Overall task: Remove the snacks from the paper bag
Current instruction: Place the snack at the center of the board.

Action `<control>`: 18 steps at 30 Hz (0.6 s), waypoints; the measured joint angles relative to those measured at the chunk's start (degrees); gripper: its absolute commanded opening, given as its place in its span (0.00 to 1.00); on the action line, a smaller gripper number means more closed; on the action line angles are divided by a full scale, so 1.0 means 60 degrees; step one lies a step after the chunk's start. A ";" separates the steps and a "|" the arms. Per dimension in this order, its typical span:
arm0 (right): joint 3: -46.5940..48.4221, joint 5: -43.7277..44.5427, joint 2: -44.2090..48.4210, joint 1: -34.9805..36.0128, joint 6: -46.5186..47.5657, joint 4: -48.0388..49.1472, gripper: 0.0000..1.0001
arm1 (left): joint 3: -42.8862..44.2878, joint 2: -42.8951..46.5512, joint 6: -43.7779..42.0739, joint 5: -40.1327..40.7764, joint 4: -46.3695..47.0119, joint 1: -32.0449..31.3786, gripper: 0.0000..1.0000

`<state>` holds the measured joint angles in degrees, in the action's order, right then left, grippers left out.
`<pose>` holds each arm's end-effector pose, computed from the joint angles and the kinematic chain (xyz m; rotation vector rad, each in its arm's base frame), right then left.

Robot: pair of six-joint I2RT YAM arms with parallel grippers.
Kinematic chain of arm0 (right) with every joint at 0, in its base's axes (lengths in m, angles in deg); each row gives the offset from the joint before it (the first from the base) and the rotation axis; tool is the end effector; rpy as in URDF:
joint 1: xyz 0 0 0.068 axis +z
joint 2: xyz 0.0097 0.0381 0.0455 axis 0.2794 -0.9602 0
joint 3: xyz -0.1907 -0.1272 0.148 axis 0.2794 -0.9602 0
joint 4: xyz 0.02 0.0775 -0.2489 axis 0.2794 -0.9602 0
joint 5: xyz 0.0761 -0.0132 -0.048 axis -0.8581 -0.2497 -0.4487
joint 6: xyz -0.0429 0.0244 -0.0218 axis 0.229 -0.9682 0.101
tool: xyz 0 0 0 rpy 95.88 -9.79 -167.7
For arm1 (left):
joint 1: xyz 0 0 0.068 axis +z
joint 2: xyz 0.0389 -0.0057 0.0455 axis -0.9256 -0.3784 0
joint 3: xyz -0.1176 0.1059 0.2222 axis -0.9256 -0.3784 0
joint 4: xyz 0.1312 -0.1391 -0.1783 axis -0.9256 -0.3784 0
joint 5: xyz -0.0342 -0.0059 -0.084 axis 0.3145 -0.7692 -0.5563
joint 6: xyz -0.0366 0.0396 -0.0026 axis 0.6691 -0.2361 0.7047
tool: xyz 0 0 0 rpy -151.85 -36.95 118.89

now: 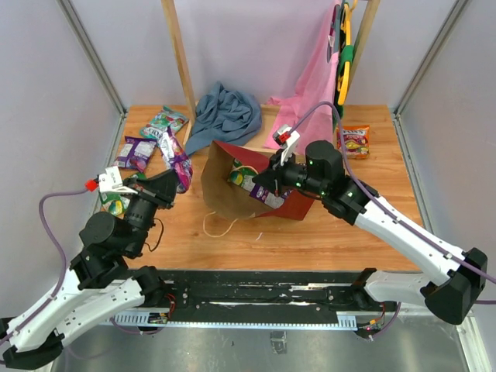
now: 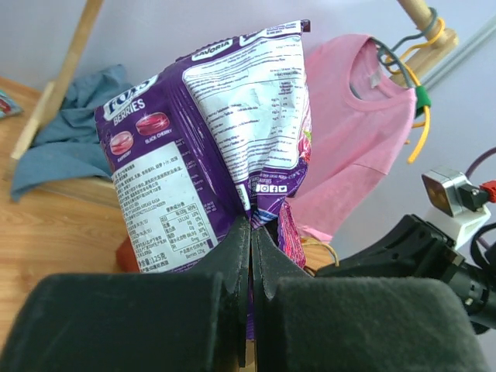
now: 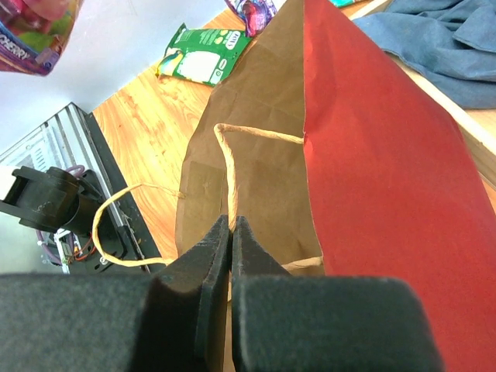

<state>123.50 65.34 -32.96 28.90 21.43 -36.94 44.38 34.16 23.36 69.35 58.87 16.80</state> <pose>0.1840 0.2004 0.3815 -0.7122 1.7083 1.0308 0.0716 -0.0539 0.3808 -0.3097 1.3884 -0.7376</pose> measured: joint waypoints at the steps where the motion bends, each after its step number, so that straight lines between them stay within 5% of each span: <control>1: 0.0004 -0.0044 -0.0040 0.0000 -0.0004 0.0007 0.01 | 0.0073 -0.0076 -0.0106 0.0055 -0.0025 0.0000 0.01; 10: 0.0004 -0.0328 -0.0299 0.0000 -0.0189 0.0124 0.01 | 0.1264 -0.2266 -0.1297 0.0117 -0.0058 0.0557 0.01; 18: 0.0004 -0.0353 -0.0186 0.0000 -0.0219 0.0204 0.01 | 0.2663 -0.3909 -0.0597 -0.3071 0.0280 0.5774 0.00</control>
<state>123.52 63.22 -34.07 28.90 20.11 -35.71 60.36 10.70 19.78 50.92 60.55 51.45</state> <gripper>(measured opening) 0.022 0.011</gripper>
